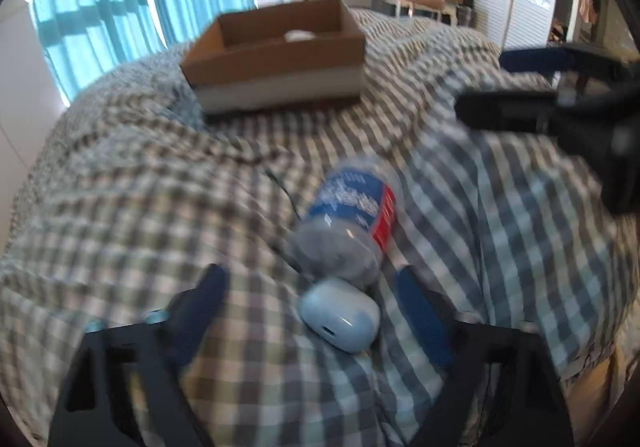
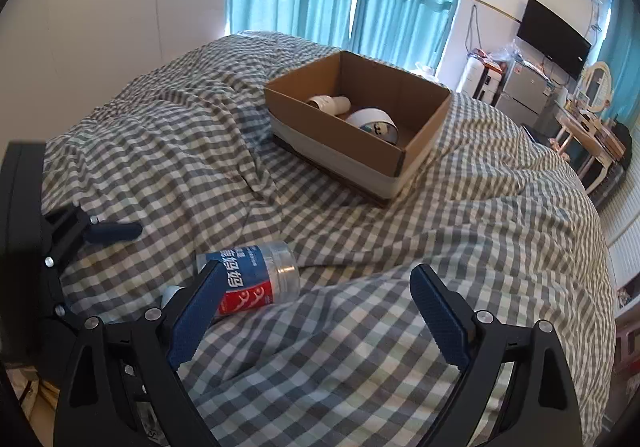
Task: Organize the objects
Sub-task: 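Move both grippers down toward the earbud case and floss container on the bed, then grasp the light-blue earbud case with the left gripper while the right gripper grasps the floss container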
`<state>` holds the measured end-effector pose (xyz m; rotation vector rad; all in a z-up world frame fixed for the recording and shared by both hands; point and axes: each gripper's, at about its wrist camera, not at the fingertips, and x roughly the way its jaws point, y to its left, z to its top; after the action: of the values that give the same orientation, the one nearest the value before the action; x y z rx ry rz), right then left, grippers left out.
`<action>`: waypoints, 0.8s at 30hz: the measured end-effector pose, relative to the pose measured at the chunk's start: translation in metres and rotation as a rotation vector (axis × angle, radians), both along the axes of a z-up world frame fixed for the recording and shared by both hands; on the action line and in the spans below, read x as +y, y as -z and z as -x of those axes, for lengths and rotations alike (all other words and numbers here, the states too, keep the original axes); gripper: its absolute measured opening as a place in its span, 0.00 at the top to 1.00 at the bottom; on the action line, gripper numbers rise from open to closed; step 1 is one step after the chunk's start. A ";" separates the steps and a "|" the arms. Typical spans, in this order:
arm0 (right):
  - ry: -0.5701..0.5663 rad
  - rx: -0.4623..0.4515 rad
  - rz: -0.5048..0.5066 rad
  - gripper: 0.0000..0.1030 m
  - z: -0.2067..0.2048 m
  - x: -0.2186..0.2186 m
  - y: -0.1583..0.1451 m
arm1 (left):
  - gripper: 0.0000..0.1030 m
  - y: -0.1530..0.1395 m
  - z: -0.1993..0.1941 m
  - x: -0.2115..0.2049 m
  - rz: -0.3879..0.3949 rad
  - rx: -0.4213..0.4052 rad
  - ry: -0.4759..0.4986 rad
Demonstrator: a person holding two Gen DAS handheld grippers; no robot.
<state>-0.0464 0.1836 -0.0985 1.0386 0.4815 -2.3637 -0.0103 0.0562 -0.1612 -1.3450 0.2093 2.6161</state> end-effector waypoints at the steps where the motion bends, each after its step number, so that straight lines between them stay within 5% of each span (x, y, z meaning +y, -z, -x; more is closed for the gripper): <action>1: 0.012 -0.007 0.001 0.10 0.001 0.002 0.001 | 0.48 0.006 0.001 0.001 -0.003 -0.017 0.004; 9: 0.053 -0.044 0.049 0.10 0.010 0.015 0.004 | 0.48 0.031 0.003 0.018 0.082 -0.052 0.080; 12: 0.056 -0.055 0.063 0.10 0.010 0.016 0.006 | 0.53 0.030 0.003 0.013 0.044 -0.057 0.078; 13: 0.055 -0.058 0.066 0.10 0.010 0.016 0.008 | 0.68 0.028 0.001 0.011 0.044 -0.047 0.076; 24: -0.085 -0.061 0.080 0.10 0.003 -0.002 0.020 | 0.78 -0.017 -0.012 -0.015 -0.052 0.012 0.032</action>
<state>-0.0498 0.1816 -0.1184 1.0297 0.3970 -2.2515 0.0016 0.0415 -0.1447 -1.2989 0.1622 2.5855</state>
